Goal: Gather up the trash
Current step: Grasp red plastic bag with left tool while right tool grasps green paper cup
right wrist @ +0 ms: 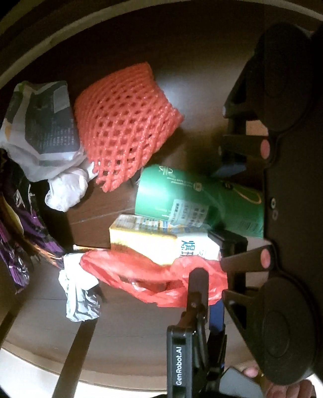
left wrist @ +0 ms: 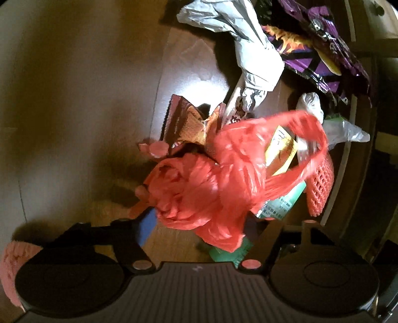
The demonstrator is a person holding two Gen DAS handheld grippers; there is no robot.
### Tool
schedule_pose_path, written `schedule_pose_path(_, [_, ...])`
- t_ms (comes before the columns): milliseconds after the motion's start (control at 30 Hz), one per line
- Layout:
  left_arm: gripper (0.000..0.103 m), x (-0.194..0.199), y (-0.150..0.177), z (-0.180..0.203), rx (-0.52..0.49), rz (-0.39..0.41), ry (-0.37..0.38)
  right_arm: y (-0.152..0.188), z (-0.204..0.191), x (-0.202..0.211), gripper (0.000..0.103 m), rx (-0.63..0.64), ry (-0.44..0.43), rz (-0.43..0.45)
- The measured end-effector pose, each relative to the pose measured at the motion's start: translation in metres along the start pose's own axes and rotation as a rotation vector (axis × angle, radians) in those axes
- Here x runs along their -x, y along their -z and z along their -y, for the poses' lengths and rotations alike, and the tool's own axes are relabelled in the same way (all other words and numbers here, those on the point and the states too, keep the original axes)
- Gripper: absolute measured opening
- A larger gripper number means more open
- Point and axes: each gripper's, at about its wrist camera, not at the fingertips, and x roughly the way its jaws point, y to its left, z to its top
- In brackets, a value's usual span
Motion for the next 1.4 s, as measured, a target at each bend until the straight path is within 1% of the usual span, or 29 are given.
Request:
schedule_pose_path(33, [0.059, 0.002, 0.002, 0.001, -0.002, 0.009, -0.008, 0.000, 0.000, -0.001, 0.044, 0.002, 0.001, -0.003])
schedule_pose_path(67, [0.056, 0.004, 0.004, 0.003, -0.010, 0.017, -0.022, 0.002, 0.000, 0.001, 0.044, 0.006, 0.000, -0.004])
schedule_pose_path(100, [0.050, 0.006, 0.007, 0.005, -0.016, 0.021, -0.035, 0.004, -0.001, 0.002, 0.044, 0.014, 0.003, -0.006])
schedule_pose_path(167, [0.044, 0.009, 0.012, 0.009, -0.035, 0.028, -0.058, 0.007, -0.004, 0.005, 0.043, 0.024, 0.004, -0.004])
schedule_pose_path(200, [0.036, 0.010, 0.014, 0.012, -0.046, 0.033, -0.072, 0.009, -0.005, 0.007, 0.041, 0.029, 0.006, 0.001])
schedule_pose_path(233, [0.036, 0.011, 0.017, 0.015, -0.054, 0.038, -0.084, 0.011, -0.005, 0.010, 0.039, 0.032, 0.008, 0.007])
schedule_pose_path(267, [0.035, 0.013, 0.019, 0.019, -0.064, 0.046, -0.098, 0.013, -0.006, 0.014, 0.033, 0.031, 0.007, 0.010])
schedule_pose_path(300, [0.035, 0.016, 0.022, 0.022, -0.079, 0.058, -0.112, 0.014, -0.006, 0.017, 0.004, 0.030, 0.004, 0.012])
schedule_pose_path(333, [0.034, 0.018, 0.025, 0.027, -0.089, 0.065, -0.116, 0.016, -0.006, 0.020, 0.006, 0.030, 0.009, 0.007])
schedule_pose_path(367, [0.034, 0.019, 0.027, 0.031, -0.098, 0.072, -0.121, 0.017, -0.006, 0.022, 0.000, 0.024, 0.011, 0.006])
schedule_pose_path(433, [0.034, 0.019, 0.027, 0.036, -0.101, 0.076, -0.126, 0.019, -0.006, 0.027, 0.000, 0.031, 0.013, 0.007])
schedule_pose_path(467, [0.034, 0.021, 0.027, 0.035, -0.098, 0.077, -0.125, 0.020, -0.007, 0.027, 0.001, 0.043, 0.026, 0.009])
schedule_pose_path(500, [0.034, 0.022, 0.028, 0.034, -0.104, 0.082, -0.129, 0.020, -0.009, 0.028, 0.005, 0.057, 0.041, 0.014])
schedule_pose_path(533, [0.034, 0.024, 0.028, 0.033, -0.114, 0.087, -0.135, 0.018, -0.012, 0.026, 0.007, 0.065, 0.047, 0.017])
schedule_pose_path(600, [0.034, 0.025, 0.030, 0.031, -0.123, 0.086, -0.141, 0.016, -0.012, 0.026, 0.021, 0.083, 0.066, 0.029])
schedule_pose_path(667, [0.034, 0.026, 0.031, 0.028, -0.136, 0.085, -0.148, 0.012, -0.014, 0.024, 0.023, 0.097, 0.091, 0.047])
schedule_pose_path(733, [0.034, 0.025, 0.031, 0.027, -0.153, 0.089, -0.146, 0.009, -0.014, 0.020, 0.031, 0.100, 0.121, 0.052])
schedule_pose_path(767, [0.034, 0.025, 0.032, 0.028, -0.162, 0.091, -0.150, 0.008, -0.015, 0.020, 0.040, 0.105, 0.121, 0.070])
schedule_pose_path(800, [0.034, 0.025, 0.033, 0.028, -0.174, 0.093, -0.156, 0.007, -0.015, 0.018, 0.049, 0.109, 0.143, 0.071])
schedule_pose_path(833, [0.034, 0.025, 0.034, 0.028, -0.185, 0.094, -0.160, 0.007, -0.015, 0.016, 0.050, 0.111, 0.175, 0.073])
schedule_pose_path(867, [0.034, 0.025, 0.035, 0.028, -0.194, 0.094, -0.163, 0.006, -0.013, 0.014, 0.051, 0.103, 0.190, 0.073])
schedule_pose_path(933, [0.034, 0.025, 0.038, 0.028, -0.216, 0.096, -0.178, 0.006, -0.005, 0.010, 0.056, 0.077, 0.213, 0.061])
schedule_pose_path(967, [0.034, 0.025, 0.039, 0.028, -0.226, 0.097, -0.180, 0.006, -0.001, 0.007, 0.057, 0.070, 0.234, 0.059])
schedule_pose_path(1000, [0.034, 0.024, 0.040, 0.029, -0.234, 0.098, -0.184, 0.007, 0.002, 0.004, 0.057, 0.060, 0.237, 0.055])
schedule_pose_path(1067, [0.034, 0.024, 0.042, 0.031, -0.253, 0.100, -0.189, 0.007, 0.011, -0.004, 0.058, 0.028, 0.228, 0.030])
schedule_pose_path(1133, [0.034, 0.023, 0.043, 0.034, -0.275, 0.101, -0.199, 0.007, 0.014, -0.010, 0.058, 0.019, 0.212, 0.024])
schedule_pose_path(1167, [0.034, 0.023, 0.044, 0.035, -0.284, 0.102, -0.203, 0.007, 0.014, -0.012, 0.056, 0.019, 0.206, 0.021])
schedule_pose_path(1200, [0.034, 0.023, 0.044, 0.035, -0.291, 0.102, -0.206, 0.006, 0.015, -0.014, 0.051, 0.018, 0.202, 0.016])
schedule_pose_path(1400, [0.034, 0.030, 0.049, 0.042, -0.304, 0.106, -0.213, 0.011, 0.006, -0.013, 0.050, 0.057, 0.178, 0.018])
